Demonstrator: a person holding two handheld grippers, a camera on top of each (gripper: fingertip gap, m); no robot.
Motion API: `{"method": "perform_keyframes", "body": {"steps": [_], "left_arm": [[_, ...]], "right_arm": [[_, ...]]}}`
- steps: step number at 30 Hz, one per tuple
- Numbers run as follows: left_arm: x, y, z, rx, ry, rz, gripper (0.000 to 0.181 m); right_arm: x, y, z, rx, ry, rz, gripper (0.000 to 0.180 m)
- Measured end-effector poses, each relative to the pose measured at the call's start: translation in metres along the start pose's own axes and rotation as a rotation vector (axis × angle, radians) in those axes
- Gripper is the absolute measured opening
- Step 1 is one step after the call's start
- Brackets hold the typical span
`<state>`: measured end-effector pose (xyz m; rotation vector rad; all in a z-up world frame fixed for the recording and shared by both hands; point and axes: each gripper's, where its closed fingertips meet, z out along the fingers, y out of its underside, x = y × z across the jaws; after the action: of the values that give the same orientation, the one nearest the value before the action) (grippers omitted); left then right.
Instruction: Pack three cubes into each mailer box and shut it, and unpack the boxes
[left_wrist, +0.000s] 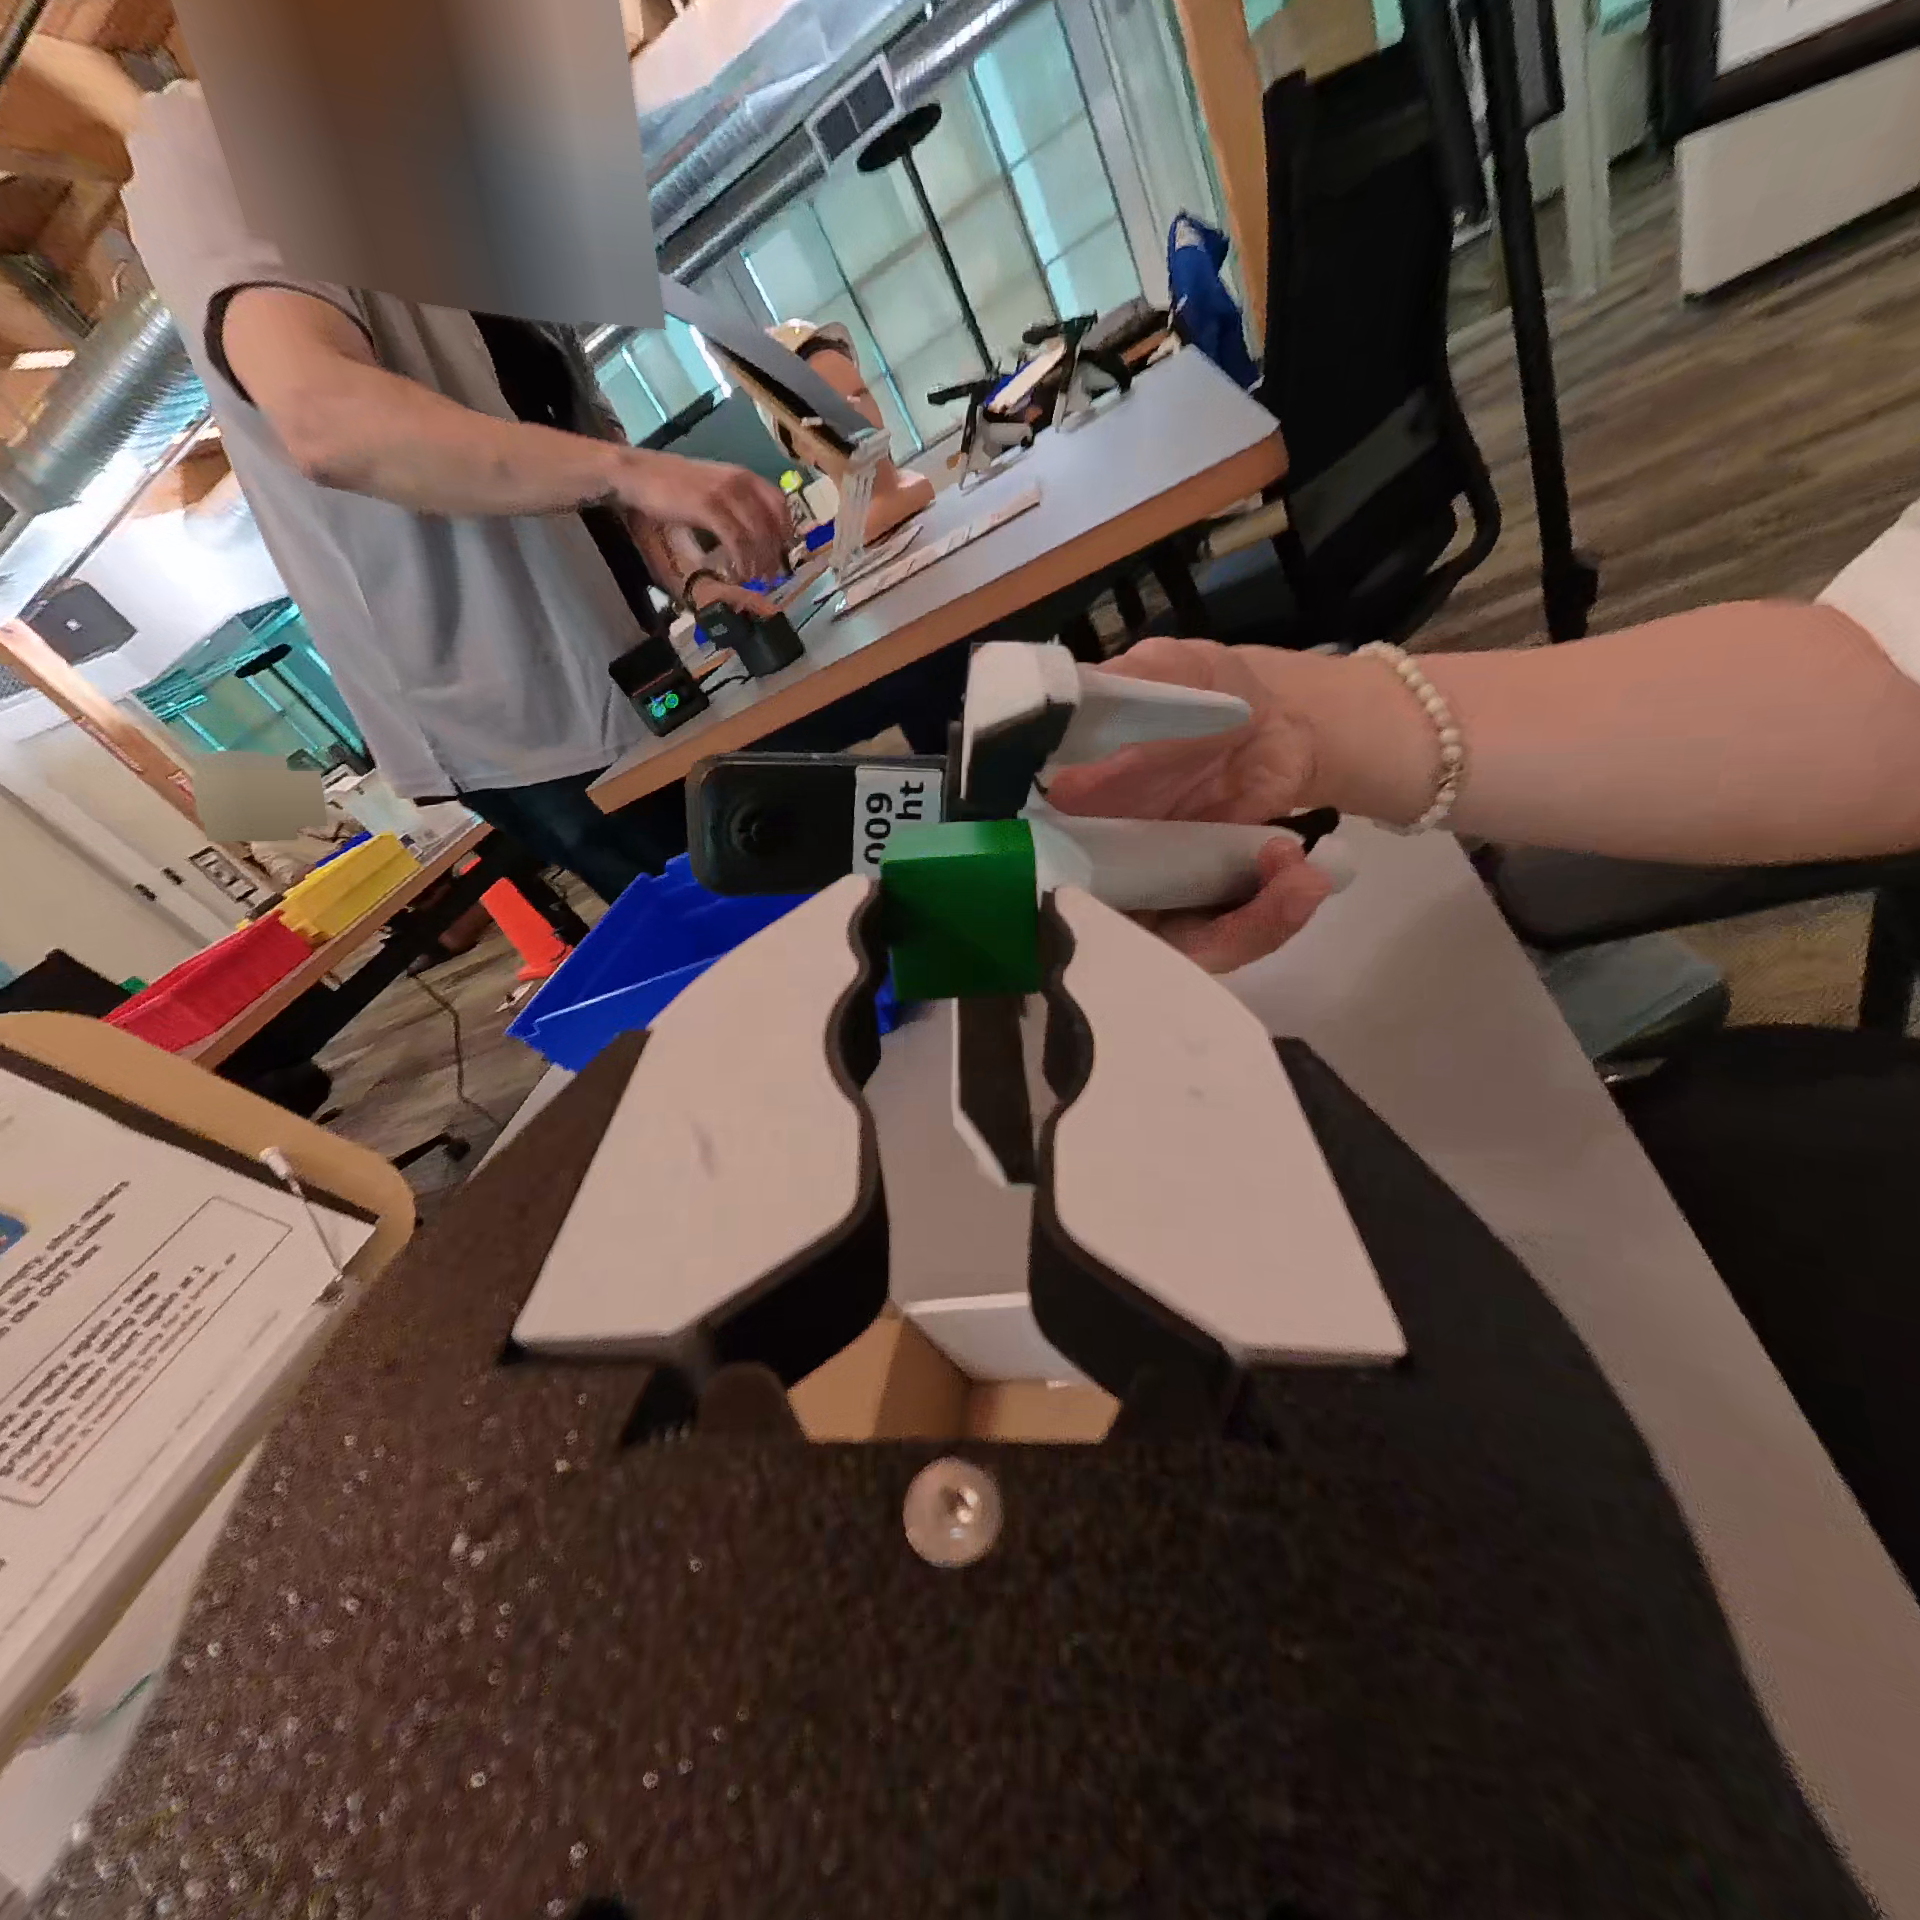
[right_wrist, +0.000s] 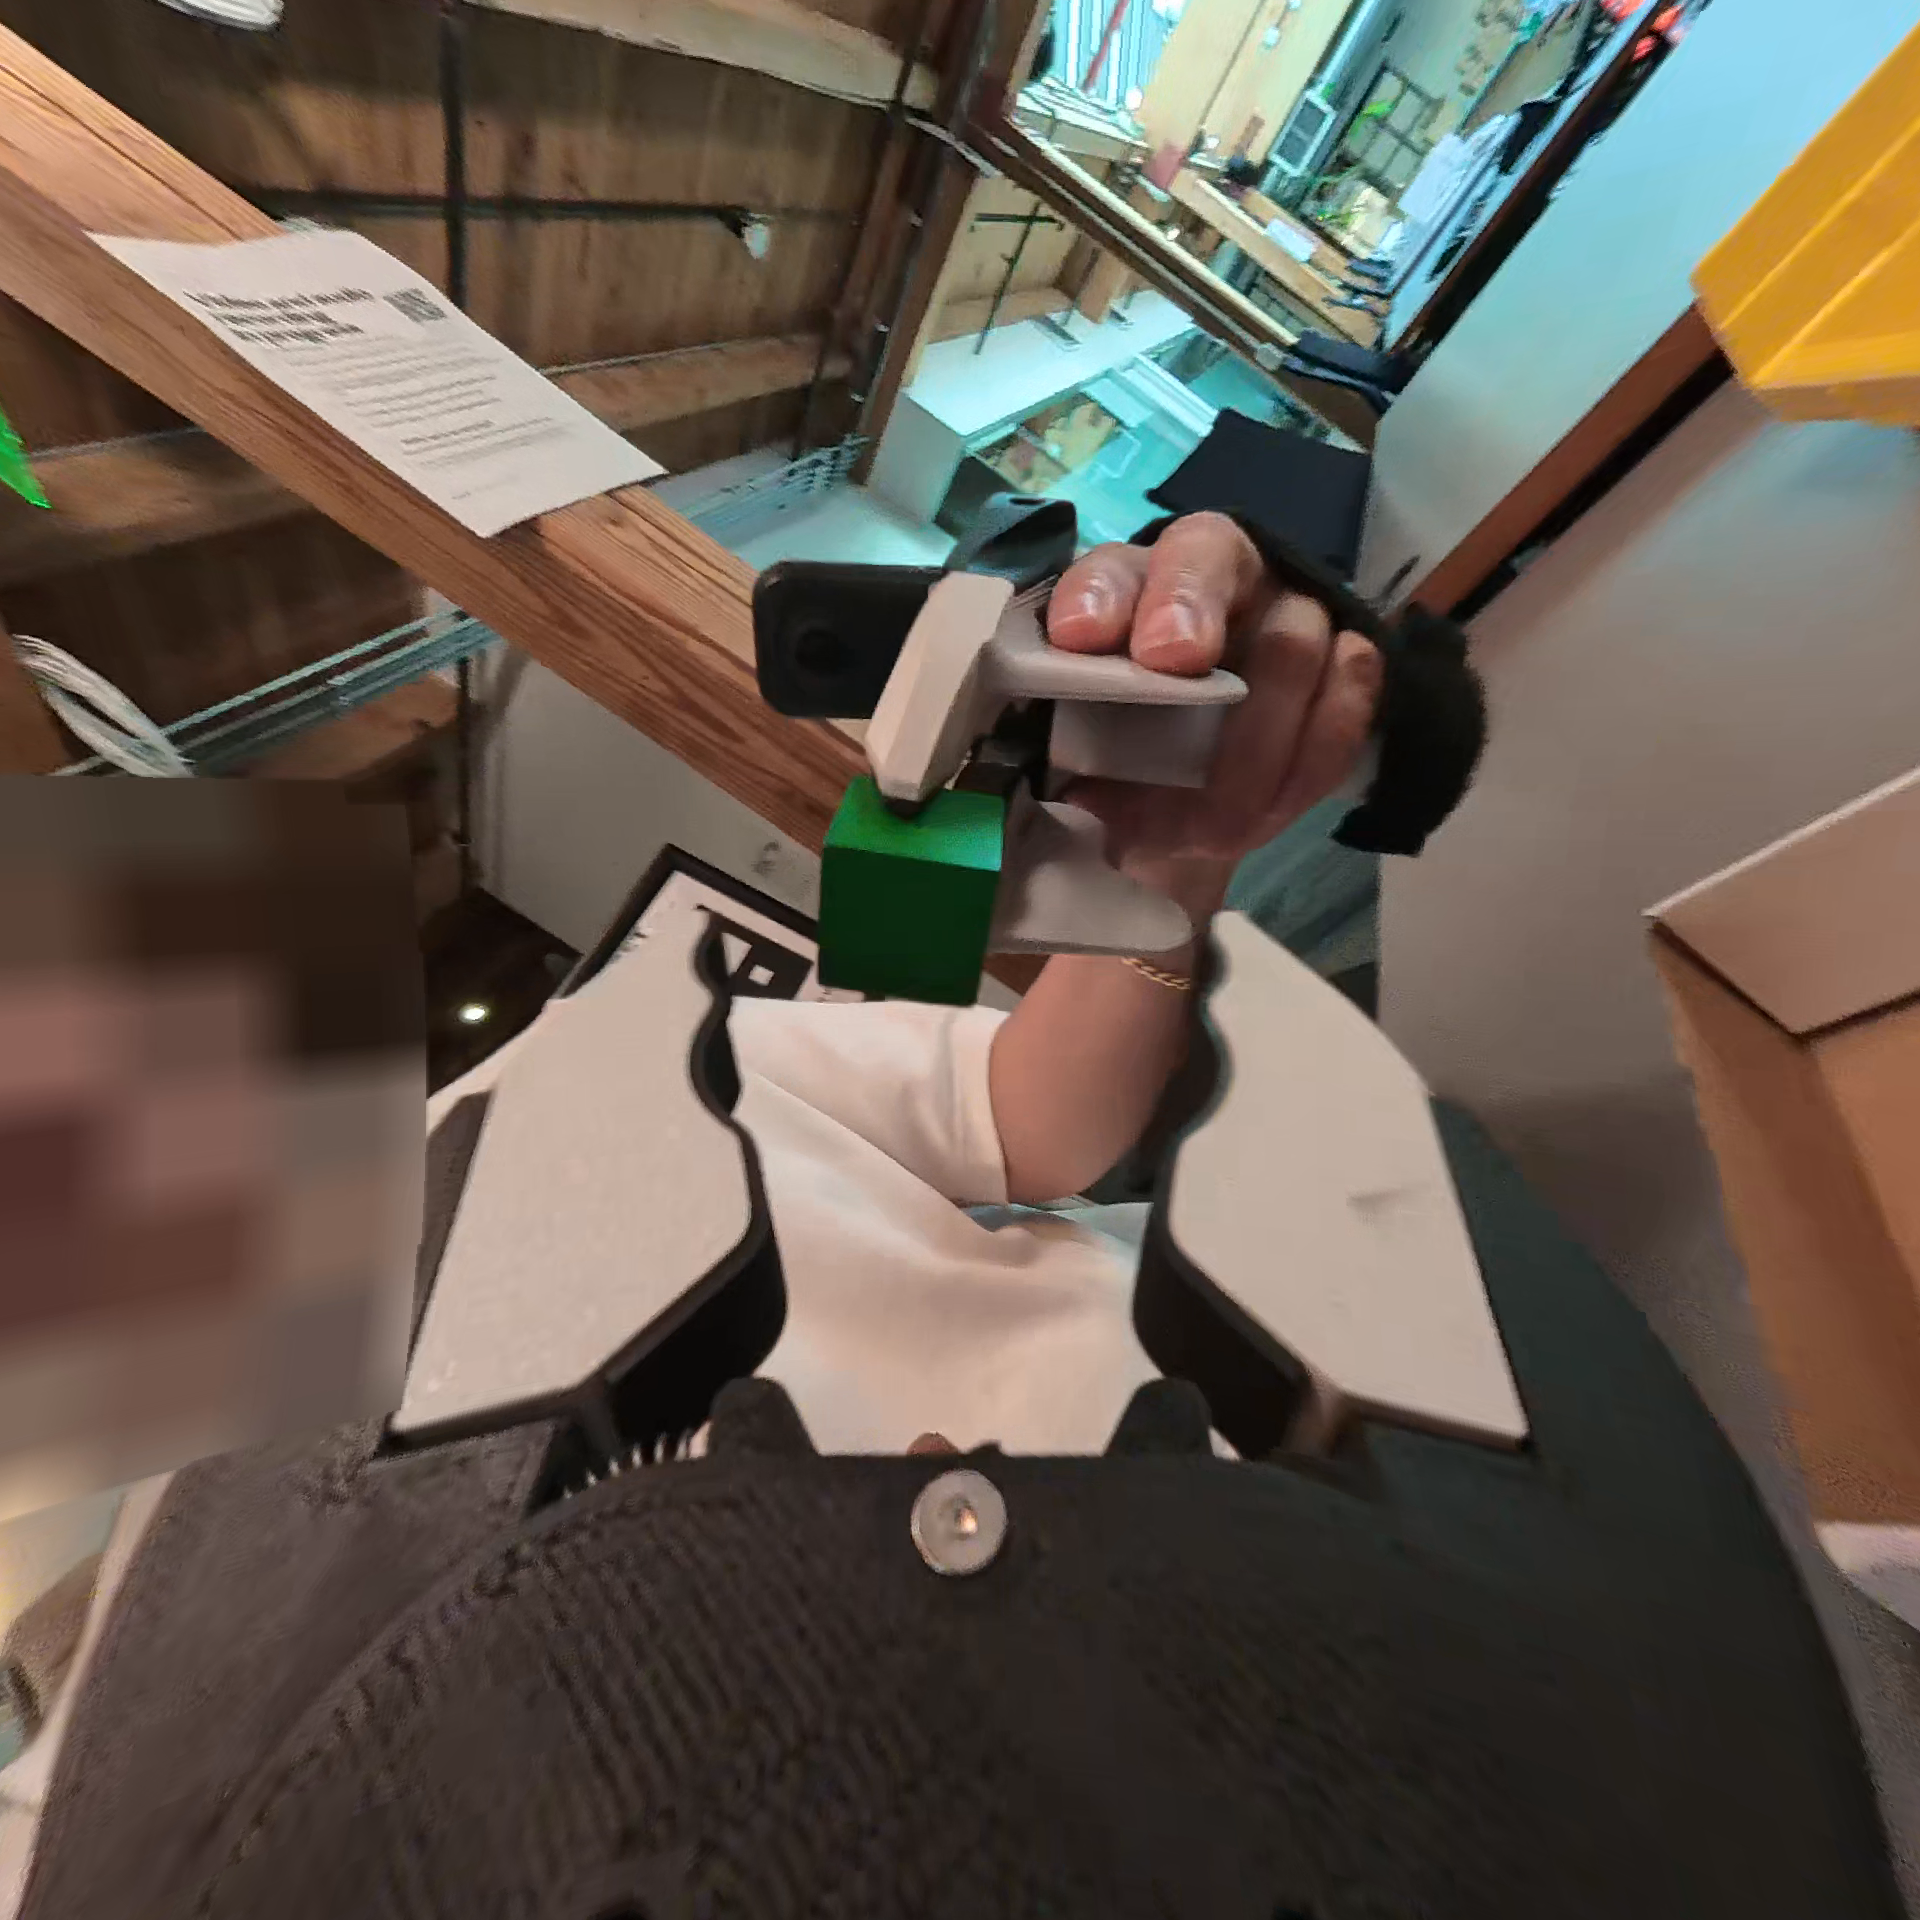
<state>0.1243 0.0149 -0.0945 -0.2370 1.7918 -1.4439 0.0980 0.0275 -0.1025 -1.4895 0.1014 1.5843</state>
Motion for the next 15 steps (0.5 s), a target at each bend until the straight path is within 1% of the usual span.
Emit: {"method": "perform_keyframes", "body": {"steps": [1, 3, 4, 6, 7, 11, 15], "left_arm": [[0.001, 0.003, 0.001, -0.017, 0.001, 0.012, 0.027], [0.001, 0.007, 0.003, -0.041, -0.002, 0.023, 0.027], [0.000, 0.011, 0.002, -0.064, -0.013, 0.035, 0.027], [-0.003, 0.018, 0.001, -0.091, -0.043, 0.042, 0.027], [-0.003, 0.021, 0.001, -0.105, -0.049, 0.041, 0.027], [-0.006, 0.029, 0.002, -0.166, -0.099, 0.079, 0.026], [-0.007, 0.025, 0.004, -0.158, -0.120, 0.134, 0.026]], "right_arm": [[0.001, 0.001, 0.002, -0.005, -0.012, 0.010, 0.076], [0.015, 0.006, 0.002, -0.039, 0.043, 0.010, 0.074], [0.018, 0.007, 0.001, -0.050, 0.047, 0.006, 0.063], [0.008, 0.002, -0.003, -0.029, -0.035, 0.013, 0.040], [0.011, 0.001, -0.004, -0.031, -0.019, 0.010, 0.029], [0.021, -0.001, -0.008, -0.037, 0.056, -0.046, 0.029], [0.018, -0.004, -0.010, -0.012, 0.025, -0.023, 0.028]]}}
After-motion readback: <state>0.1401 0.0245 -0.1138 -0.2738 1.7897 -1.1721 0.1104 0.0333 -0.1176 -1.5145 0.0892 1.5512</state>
